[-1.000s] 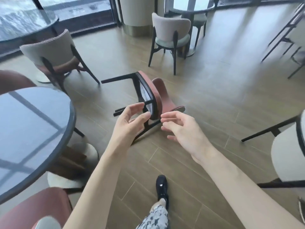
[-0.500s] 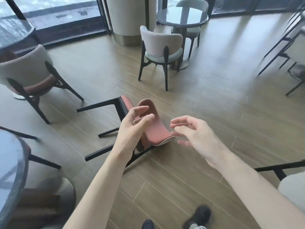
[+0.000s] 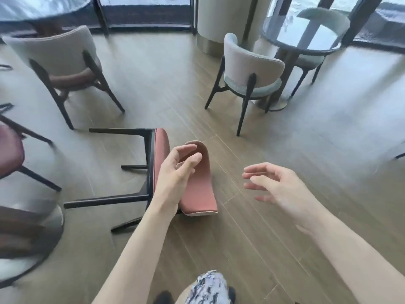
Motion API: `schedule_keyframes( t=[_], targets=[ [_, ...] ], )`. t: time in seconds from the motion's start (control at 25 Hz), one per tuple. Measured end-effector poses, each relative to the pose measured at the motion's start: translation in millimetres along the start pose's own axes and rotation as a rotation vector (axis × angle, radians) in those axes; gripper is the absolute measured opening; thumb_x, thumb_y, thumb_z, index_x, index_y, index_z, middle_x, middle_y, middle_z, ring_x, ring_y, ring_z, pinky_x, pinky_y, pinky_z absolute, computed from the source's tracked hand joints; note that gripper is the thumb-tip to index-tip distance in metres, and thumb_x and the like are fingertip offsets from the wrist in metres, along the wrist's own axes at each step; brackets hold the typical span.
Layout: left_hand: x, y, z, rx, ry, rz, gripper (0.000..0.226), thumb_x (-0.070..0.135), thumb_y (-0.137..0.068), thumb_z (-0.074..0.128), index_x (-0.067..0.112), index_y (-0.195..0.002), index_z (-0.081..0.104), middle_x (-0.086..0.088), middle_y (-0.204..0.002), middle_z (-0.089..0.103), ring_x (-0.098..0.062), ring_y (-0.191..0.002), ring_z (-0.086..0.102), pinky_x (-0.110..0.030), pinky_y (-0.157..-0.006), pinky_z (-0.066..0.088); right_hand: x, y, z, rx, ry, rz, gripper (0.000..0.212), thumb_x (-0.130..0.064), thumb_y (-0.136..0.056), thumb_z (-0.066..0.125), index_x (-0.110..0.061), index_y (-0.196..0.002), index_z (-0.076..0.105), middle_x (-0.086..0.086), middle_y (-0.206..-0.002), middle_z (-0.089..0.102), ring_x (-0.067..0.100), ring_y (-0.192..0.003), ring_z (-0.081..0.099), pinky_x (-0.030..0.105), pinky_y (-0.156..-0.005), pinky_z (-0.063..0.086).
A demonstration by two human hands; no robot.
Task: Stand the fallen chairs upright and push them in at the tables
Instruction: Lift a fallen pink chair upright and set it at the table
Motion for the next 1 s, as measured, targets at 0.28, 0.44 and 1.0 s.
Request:
schedule_keyframes(
  t=[0.28,0.44,1.0],
  targets=[
    [-9.8,-53.3,-1.5,0.332,0.065,-0.007,0.042,0.053,-0.069,0.071,0.034,-0.106,0.07,0.005,-0.113,0.072,-0.013,-0.113,0.067,-0.041,-0.102,0.051,-41.2,-115.3,14.1,-0.332,0.043,-0.072,0.018,-0.011,-0.096,0.059,-0.02,-0.104,0.073,-0.005,-0.104,0.075,0.012,-0.096,0.073,0.036,-0.085,0.059],
    [6.4,-96.6,12.4,0.437,0.097,0.001,0.043,0.05,-0.072,0.071,0.029,-0.109,0.07,0.008,-0.111,0.073,-0.008,-0.106,0.069,-0.038,-0.101,0.052,-80.6,-170.2,4.0,-0.436,0.056,-0.112,0.019,-0.012,-0.097,0.058,-0.021,-0.105,0.073,-0.005,-0.106,0.075,0.012,-0.098,0.073,0.043,-0.091,0.056],
    [-17.5,-179.3,54.1,1.079,0.168,0.059,0.034,0.046,-0.076,0.068,0.029,-0.105,0.071,0.011,-0.114,0.072,-0.012,-0.113,0.067,-0.043,-0.1,0.053,-87.3,-370.6,34.6,-0.947,0.18,-0.044,0.021,-0.006,-0.094,0.059,-0.017,-0.104,0.073,0.0,-0.107,0.076,0.017,-0.102,0.071,0.047,-0.099,0.052]
  ],
)
Point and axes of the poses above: each hand's wrist, its own y-axis away from the middle knuckle, its own z-axis out of the palm, x = y × z, the point moved 9 cm from there along -y, towards the middle knuckle
